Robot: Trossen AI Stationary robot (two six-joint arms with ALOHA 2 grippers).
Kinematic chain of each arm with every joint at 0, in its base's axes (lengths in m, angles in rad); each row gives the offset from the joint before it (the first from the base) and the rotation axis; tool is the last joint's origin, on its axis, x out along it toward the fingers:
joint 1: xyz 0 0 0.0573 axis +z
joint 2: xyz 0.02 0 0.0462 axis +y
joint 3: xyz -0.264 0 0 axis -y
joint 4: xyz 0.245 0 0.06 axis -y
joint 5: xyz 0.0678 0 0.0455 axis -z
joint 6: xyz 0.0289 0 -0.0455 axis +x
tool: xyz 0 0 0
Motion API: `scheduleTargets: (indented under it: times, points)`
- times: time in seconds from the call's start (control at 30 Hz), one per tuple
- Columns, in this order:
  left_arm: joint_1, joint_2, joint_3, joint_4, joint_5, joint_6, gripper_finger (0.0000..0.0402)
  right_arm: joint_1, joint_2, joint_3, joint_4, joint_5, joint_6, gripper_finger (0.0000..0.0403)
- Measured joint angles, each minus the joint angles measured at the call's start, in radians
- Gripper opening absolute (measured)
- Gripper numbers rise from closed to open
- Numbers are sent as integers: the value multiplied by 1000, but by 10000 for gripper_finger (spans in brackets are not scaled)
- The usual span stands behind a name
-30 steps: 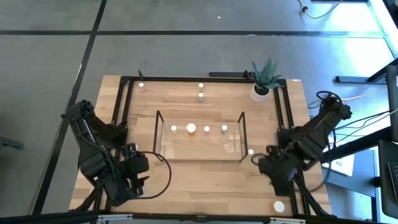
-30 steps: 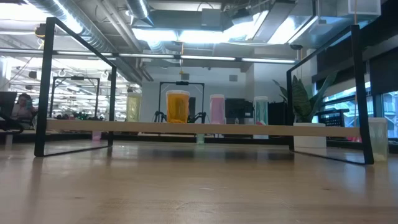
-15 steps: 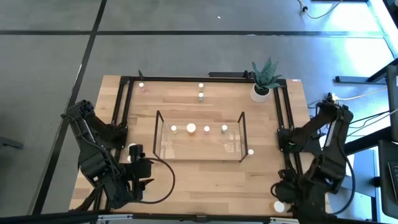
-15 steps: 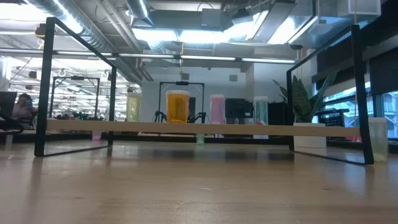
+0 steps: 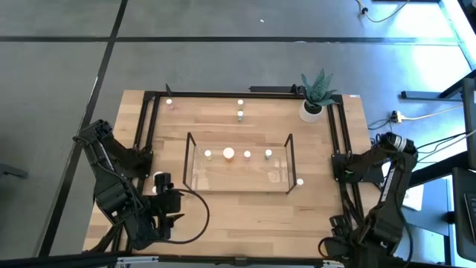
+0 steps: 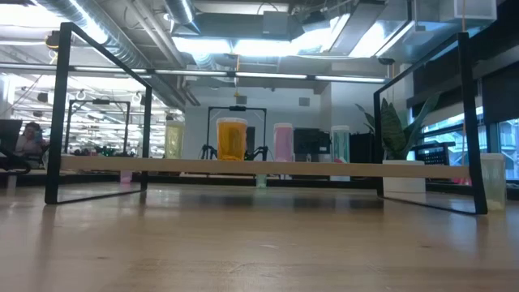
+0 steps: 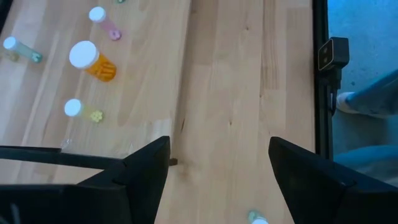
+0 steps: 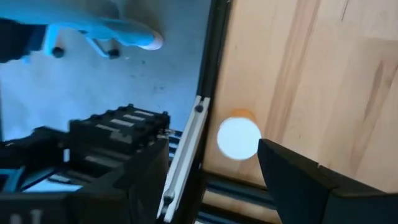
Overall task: Pick and place medicine bottles onto shelf by color
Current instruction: Put the bottom orange pill bottle aligned with the orange pill bottle on the shelf
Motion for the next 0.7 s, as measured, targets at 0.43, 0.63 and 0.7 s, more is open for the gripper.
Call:
scheduleTargets:
  times: [0.43,0.63,0.7]
  points:
    - [0,0,0,0,0,-1,267,0,57,0,1,57,28,249]
    - [0,0,0,0,1,-1,267,0,57,0,1,56,30,249]
    - [0,0,0,0,1,-1,267,-1,57,0,2,57,30,249]
